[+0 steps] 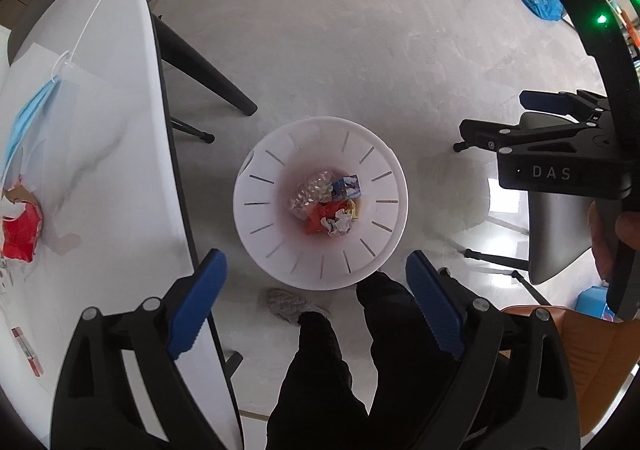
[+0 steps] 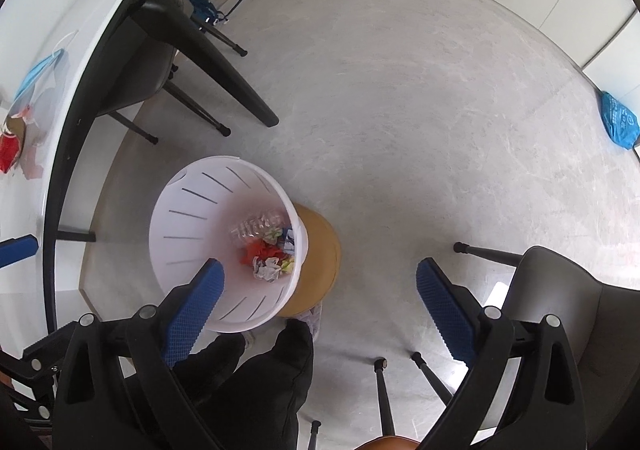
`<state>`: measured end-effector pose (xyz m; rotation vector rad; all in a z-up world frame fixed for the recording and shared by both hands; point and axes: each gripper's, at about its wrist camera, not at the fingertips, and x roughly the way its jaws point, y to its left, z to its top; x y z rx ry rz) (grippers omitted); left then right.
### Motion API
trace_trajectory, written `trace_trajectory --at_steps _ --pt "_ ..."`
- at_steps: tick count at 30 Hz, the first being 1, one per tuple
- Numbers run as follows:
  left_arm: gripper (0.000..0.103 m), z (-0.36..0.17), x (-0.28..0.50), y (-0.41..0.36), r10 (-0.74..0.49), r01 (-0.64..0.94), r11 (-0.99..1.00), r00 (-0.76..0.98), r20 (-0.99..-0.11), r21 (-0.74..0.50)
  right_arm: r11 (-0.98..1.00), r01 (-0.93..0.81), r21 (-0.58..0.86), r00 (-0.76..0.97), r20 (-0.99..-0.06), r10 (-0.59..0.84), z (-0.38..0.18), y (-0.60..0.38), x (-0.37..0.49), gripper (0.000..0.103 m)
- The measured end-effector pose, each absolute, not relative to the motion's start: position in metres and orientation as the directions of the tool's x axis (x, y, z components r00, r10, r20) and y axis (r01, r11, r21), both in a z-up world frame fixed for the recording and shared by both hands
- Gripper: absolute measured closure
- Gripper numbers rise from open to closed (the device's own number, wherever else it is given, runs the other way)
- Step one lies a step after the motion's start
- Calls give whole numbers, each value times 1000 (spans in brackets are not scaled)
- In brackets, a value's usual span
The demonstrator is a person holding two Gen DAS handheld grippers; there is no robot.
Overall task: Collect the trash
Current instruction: 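Carry the bottle and grey paper over the white bin and open both tools, then grasp the red-and-brown paper bag with the left tool while the right tool grasps the blue face mask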
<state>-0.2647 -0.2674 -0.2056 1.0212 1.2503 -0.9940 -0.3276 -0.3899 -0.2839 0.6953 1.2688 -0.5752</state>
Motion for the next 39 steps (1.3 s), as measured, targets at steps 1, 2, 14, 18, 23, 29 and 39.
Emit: trace_trajectory --at_steps 1,2,14,18,23,29,39 --pt "16 -202 -262 -266 -34 964 259 67 -997 56 673 724 150 211 -977 -10 -283 -388 -325 7" --pt "16 -199 -260 -266 -40 963 265 69 -997 56 678 719 151 214 -977 -11 -281 -386 -321 7" --pt "16 -104 -159 -185 -189 820 569 198 -962 57 798 563 214 387 -922 -26 -189 -333 -238 7" --pt "16 -91 -119 -140 -168 740 667 264 -950 87 855 465 230 440 -898 1 -163 -301 -194 3" --pt "16 -93 -80 -98 -150 657 751 269 -951 67 899 371 232 461 -887 38 -150 -261 -150 3" --pt "16 -104 -52 -89 -166 622 782 246 -955 24 928 300 222 469 -881 60 -138 -228 -113 3" --pt "16 -147 3 -132 -171 536 843 175 -970 -52 938 286 196 441 -896 52 -148 -250 -71 3"
